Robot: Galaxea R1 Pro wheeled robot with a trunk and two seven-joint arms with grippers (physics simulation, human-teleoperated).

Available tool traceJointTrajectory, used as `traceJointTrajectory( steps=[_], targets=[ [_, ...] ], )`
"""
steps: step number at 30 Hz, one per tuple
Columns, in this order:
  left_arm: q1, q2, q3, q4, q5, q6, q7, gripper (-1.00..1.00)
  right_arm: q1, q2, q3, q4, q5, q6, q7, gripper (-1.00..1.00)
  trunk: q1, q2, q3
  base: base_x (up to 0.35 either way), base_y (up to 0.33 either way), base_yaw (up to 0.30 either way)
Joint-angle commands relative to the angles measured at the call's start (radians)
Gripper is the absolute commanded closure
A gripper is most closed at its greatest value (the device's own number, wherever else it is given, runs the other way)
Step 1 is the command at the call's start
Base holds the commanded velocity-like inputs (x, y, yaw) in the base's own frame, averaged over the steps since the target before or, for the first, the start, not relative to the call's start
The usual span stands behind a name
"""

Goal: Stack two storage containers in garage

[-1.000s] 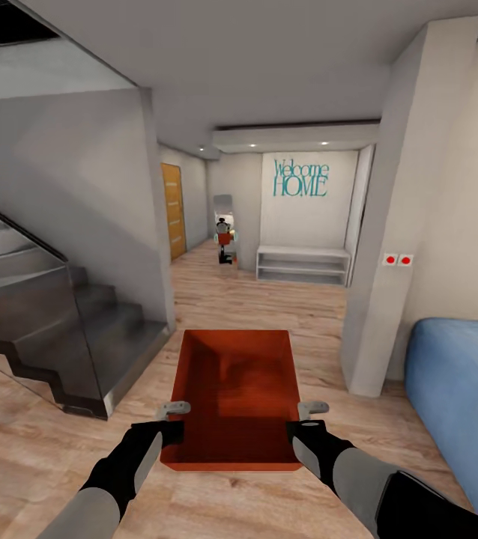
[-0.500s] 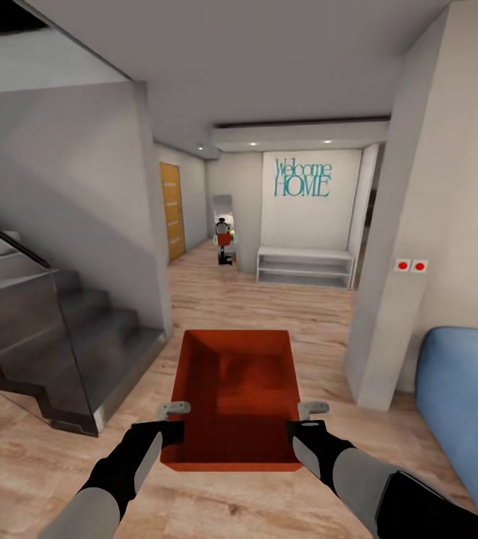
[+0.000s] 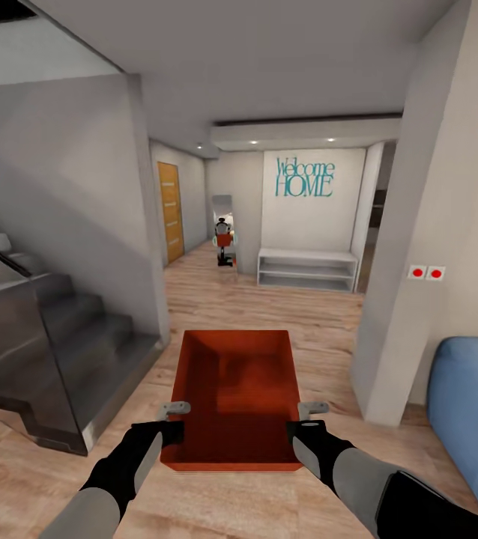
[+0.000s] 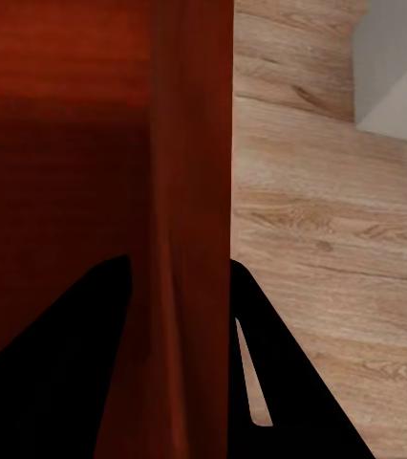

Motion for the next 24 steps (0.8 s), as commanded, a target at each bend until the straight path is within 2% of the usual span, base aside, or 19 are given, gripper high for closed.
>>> traceJointTrajectory(
  steps=[1,24],
  targets=[
    [0.0,0.0,0.004,-0.002,-0.016,0.007,0.01,1.0,-0.001,-0.007,0.0,-0.001,0.009,0.006,-0.021,1.0,0.001,-0.001,0.0,0.322,0.0,0.0],
    [0.0,0.0,0.004,-0.001,-0.016,0.007,0.01,1.0,-0.001,-0.007,0.0,0.0,0.009,0.006,-0.022,1.0,0.001,-0.001,0.0,0.322,0.0,0.0]
  ],
)
